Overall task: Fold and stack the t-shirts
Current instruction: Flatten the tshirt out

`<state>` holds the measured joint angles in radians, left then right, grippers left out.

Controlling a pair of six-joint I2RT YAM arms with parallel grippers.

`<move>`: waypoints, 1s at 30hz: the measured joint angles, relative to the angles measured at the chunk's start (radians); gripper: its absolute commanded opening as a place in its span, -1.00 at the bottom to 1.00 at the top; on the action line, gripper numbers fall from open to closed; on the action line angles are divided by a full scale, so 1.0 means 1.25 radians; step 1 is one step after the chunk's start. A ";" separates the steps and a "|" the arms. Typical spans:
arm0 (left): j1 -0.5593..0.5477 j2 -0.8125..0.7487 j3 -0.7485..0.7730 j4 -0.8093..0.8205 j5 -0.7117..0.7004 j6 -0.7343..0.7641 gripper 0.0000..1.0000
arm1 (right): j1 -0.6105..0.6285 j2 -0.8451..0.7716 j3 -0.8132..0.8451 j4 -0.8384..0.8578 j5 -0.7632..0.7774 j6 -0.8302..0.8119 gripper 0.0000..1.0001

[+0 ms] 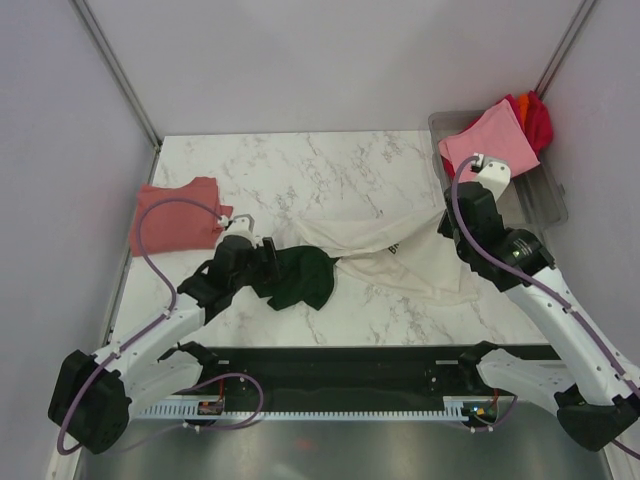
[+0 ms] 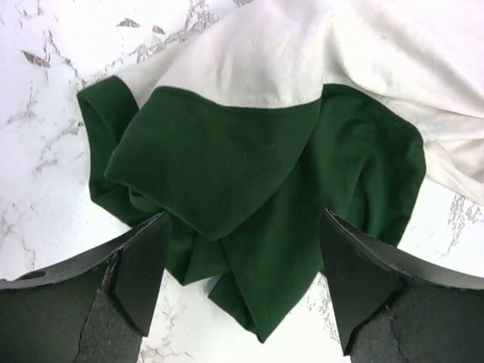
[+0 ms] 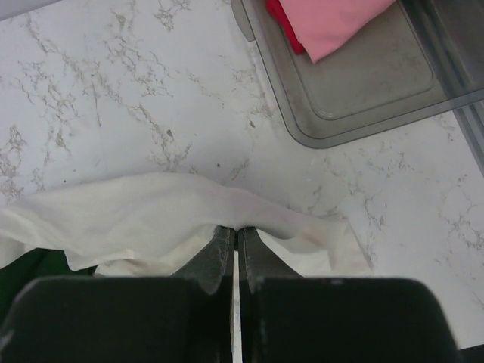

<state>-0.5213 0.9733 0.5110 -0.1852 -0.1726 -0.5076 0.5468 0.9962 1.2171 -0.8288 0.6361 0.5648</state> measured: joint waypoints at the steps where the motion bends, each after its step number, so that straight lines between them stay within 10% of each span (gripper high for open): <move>1: 0.000 -0.006 -0.003 -0.008 0.002 -0.009 0.71 | -0.005 0.008 -0.001 0.002 -0.002 -0.003 -1.00; 12: 0.000 0.075 -0.020 -0.023 0.042 -0.053 0.35 | -0.017 -0.004 -0.052 0.035 -0.032 -0.024 -1.00; 18: 0.000 0.207 0.041 -0.019 0.034 -0.064 -0.93 | -0.017 -0.006 -0.053 0.054 -0.054 -0.031 -1.00; 30: 0.089 0.102 0.353 -0.164 0.049 -0.060 -0.96 | -0.050 0.076 -0.044 0.081 -0.041 -0.059 -1.00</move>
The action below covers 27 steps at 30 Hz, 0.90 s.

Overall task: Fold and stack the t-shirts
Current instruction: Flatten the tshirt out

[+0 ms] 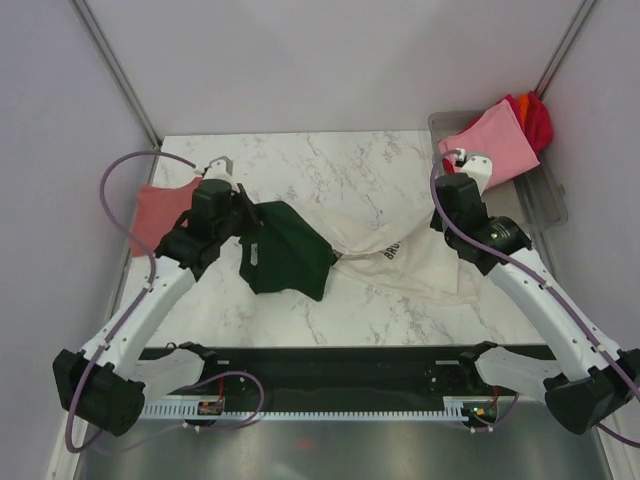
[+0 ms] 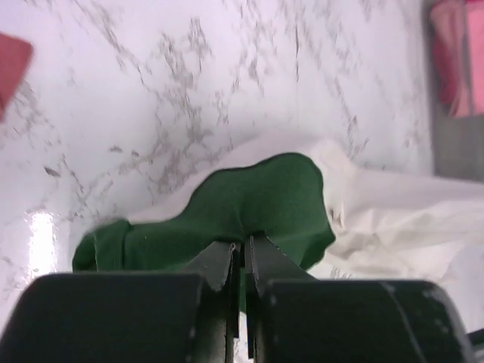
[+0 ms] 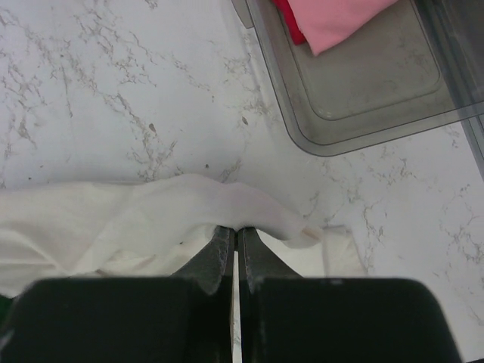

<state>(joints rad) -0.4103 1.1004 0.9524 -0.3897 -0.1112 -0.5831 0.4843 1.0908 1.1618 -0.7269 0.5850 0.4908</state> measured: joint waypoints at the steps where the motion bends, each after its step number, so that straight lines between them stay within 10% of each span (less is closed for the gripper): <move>1: 0.017 -0.010 0.029 -0.020 0.011 0.000 -0.96 | -0.008 0.015 0.007 0.002 -0.002 -0.002 -1.00; 13: 0.185 -0.018 0.475 -0.285 0.162 0.000 -0.96 | -0.127 0.121 0.472 -0.044 -0.148 -0.047 -1.00; 27: 0.184 -0.179 0.891 -0.462 0.168 -0.007 -0.96 | -0.128 -0.229 0.574 -0.100 -0.304 -0.079 -1.00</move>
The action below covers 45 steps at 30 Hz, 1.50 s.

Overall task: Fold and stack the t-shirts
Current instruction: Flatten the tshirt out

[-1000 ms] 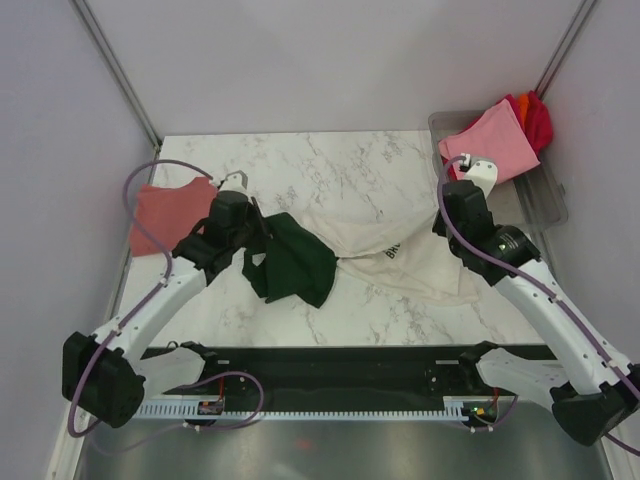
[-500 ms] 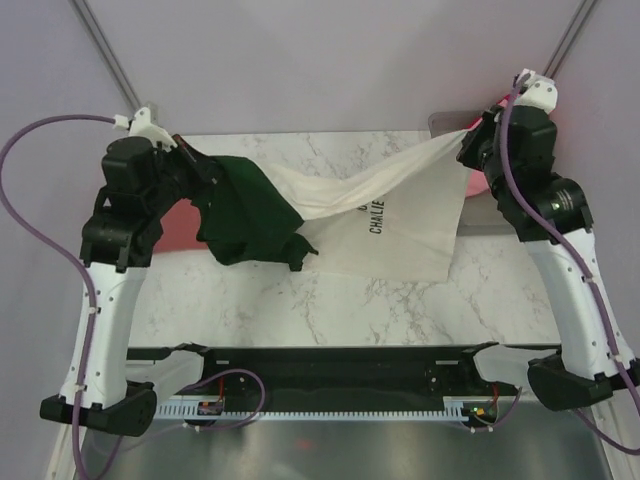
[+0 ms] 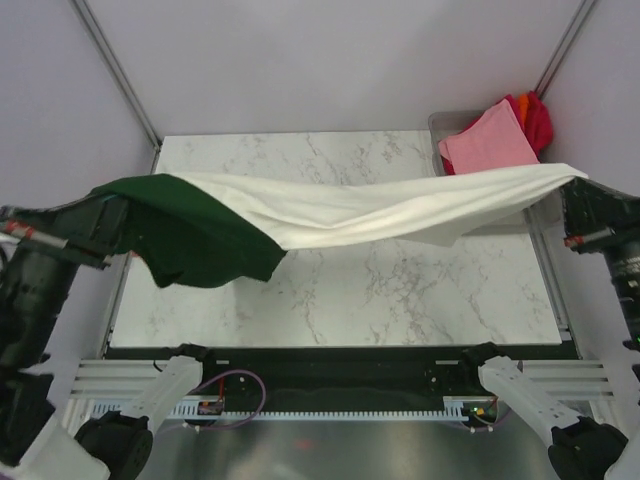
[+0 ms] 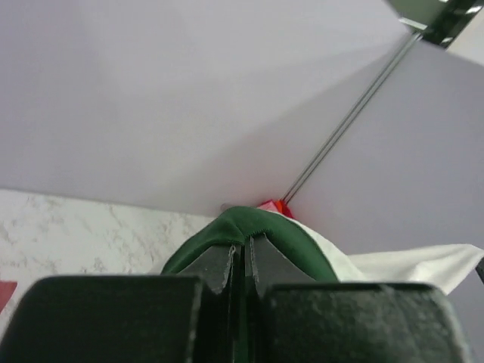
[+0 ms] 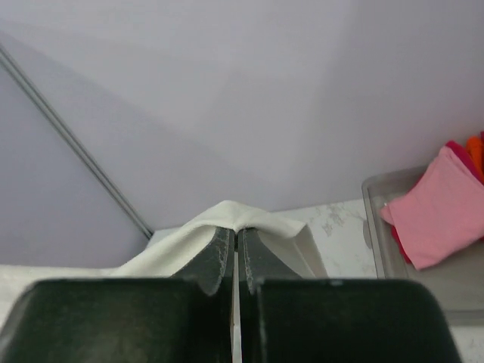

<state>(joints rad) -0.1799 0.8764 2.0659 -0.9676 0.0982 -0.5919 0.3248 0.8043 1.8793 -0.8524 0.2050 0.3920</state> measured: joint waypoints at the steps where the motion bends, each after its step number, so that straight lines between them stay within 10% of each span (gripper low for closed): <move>1: 0.000 -0.009 0.048 -0.004 -0.012 -0.002 -0.96 | 0.000 -0.009 0.030 -0.001 -0.002 -0.002 -1.00; 11: -0.081 -0.048 0.126 0.033 -0.104 -0.020 -0.96 | 0.000 -0.027 0.107 0.022 0.005 -0.018 -1.00; 27: -0.084 0.092 -0.619 0.315 -0.201 -0.045 -0.96 | 0.000 0.246 -0.389 0.154 0.123 0.001 -1.00; 35: -0.038 0.191 -0.661 0.431 -0.193 -0.060 -0.96 | -0.025 0.364 -0.406 0.216 0.141 0.018 -1.00; 45: -0.027 0.054 -0.535 0.433 -0.121 -0.058 -0.96 | -0.028 0.172 -0.394 0.254 0.051 0.010 -1.00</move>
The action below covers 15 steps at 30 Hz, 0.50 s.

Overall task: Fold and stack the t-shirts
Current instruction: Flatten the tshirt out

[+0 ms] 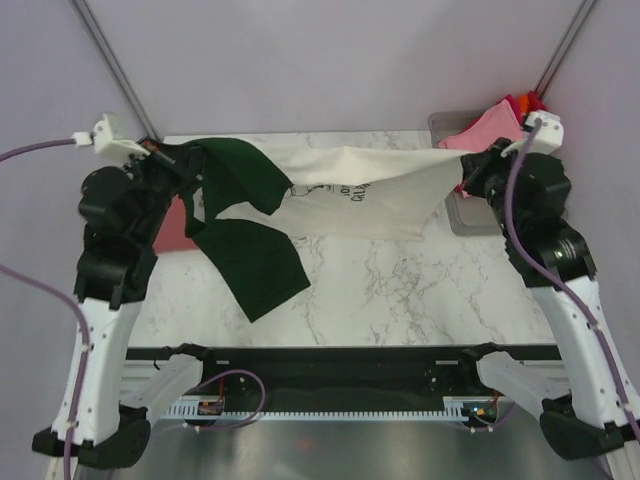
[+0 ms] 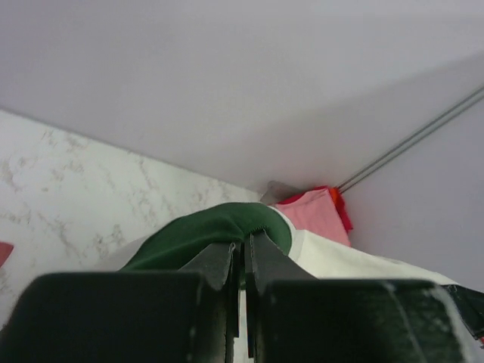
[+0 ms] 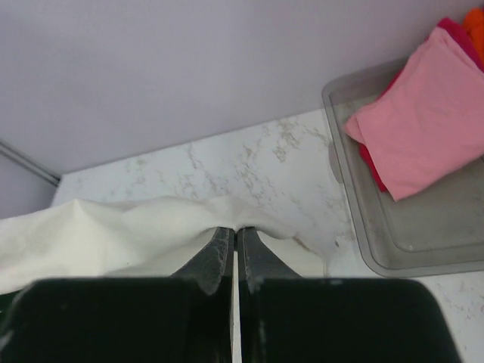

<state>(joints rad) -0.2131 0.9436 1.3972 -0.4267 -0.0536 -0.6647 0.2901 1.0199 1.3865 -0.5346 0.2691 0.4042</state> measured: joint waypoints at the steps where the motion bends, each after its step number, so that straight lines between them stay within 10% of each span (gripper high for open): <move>1: 0.000 -0.033 0.014 -0.002 0.005 0.000 -0.96 | 0.000 -0.038 0.005 -0.002 -0.013 -0.001 -1.00; 15: 0.000 -0.305 0.263 -0.124 0.027 -0.002 -0.96 | 0.000 -0.292 0.276 -0.130 -0.079 -0.013 -1.00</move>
<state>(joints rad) -0.2127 0.5621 1.7264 -0.5816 -0.0196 -0.6666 0.2905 0.6544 1.7317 -0.6968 0.1699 0.3874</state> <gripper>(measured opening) 0.034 0.018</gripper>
